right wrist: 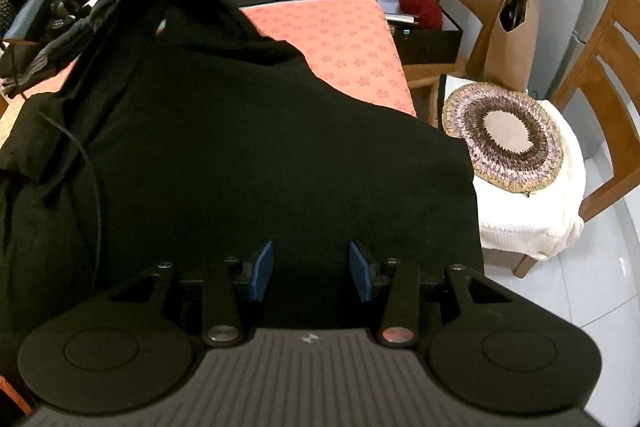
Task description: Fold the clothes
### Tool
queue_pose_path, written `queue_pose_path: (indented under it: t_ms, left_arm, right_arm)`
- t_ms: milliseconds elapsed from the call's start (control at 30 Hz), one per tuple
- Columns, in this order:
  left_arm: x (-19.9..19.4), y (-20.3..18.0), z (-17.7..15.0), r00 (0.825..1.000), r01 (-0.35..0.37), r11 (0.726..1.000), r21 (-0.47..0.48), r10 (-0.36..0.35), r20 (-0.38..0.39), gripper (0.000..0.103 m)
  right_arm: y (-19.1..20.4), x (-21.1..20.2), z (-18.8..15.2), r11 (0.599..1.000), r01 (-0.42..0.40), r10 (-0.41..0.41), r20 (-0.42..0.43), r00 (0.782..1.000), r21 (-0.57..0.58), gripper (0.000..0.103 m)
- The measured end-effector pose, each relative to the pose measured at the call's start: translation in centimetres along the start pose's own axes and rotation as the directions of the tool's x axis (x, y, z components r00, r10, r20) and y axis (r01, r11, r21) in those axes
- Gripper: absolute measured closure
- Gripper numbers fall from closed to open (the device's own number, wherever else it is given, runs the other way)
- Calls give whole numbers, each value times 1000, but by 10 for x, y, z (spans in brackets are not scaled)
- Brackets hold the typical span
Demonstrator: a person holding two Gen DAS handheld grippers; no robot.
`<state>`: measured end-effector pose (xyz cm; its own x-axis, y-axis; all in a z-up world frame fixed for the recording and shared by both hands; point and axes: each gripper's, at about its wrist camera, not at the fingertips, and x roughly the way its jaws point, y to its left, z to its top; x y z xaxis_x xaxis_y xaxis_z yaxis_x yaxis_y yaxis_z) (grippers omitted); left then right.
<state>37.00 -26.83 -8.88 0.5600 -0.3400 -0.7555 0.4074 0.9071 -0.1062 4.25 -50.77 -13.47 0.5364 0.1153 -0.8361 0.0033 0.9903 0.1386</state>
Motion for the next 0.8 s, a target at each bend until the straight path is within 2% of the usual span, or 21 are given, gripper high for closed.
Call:
queue_pose_path:
  t_ms: [67,133,267,433,567,800]
  left_arm:
    - [-4,4,-2,999,35,999,3,-35,-6,38]
    - [-13,9,-5,998,66,998,1,-66,-18,34]
    - [-51,18,-27,998,69,997,36,-69,0,28]
    - [-106,27,-69,999,37,992,123,-39,18,26]
    - [-144,30,-111,1000,10,980,200,-10,2,26]
    - [-180,21,-186,999,25,973,230,-13,-53,24]
  right_arm:
    - [2,0,3,1000,-2,2,0,1000,-6,55]
    - [5,-1,7,1000,-8,9,5,1000,-16,55]
    - [14,-4,15,998,-24,25,17,1000,-52,55]
    - [25,-7,20,995,-45,46,18,999,-92,55]
    - [33,-12,18,991,-63,65,13,998,-116,55]
    - [45,-18,3,983,-85,83,-17,996,-160,55]
